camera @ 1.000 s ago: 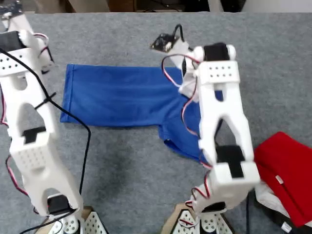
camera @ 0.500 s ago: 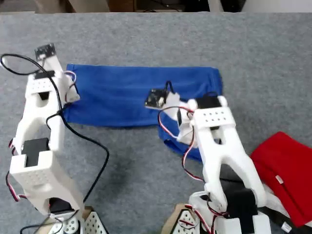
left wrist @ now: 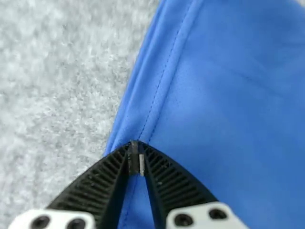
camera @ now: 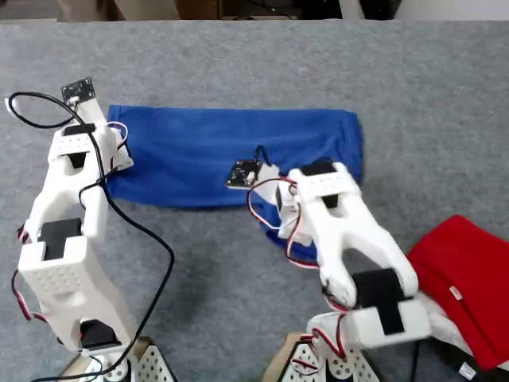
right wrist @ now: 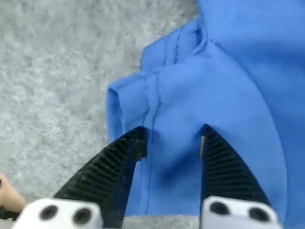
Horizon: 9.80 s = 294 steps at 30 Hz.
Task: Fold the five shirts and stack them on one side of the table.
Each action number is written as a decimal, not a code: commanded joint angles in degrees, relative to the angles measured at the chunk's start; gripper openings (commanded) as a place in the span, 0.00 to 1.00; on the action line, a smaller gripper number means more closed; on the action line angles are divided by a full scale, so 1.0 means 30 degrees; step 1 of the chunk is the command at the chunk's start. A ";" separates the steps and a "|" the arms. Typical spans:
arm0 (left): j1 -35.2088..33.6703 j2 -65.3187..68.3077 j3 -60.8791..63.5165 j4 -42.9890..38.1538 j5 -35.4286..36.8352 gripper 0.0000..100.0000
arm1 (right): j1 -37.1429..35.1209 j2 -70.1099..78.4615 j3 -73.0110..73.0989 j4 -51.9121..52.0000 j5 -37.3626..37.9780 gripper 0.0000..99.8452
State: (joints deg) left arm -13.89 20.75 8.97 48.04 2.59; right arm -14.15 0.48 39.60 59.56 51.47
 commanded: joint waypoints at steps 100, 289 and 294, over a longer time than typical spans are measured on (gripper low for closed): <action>0.0088 -0.0044 -0.0879 -0.0147 -0.0440 0.02 | 0.0308 2.3458 -4.3385 0.7590 -0.0996 0.00; 0.8117 1.4784 -2.6842 0.4366 0.4542 0.02 | 0.4967 1.3788 -2.8410 1.1751 -1.2366 0.00; 0.8117 1.5018 -2.6842 0.3985 0.4454 0.02 | 0.5289 1.3788 -2.5978 1.0637 -1.1663 0.00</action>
State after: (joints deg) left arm 11.08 67.08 -70.68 61.05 16.31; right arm 1.58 46.90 -41.36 93.76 14.99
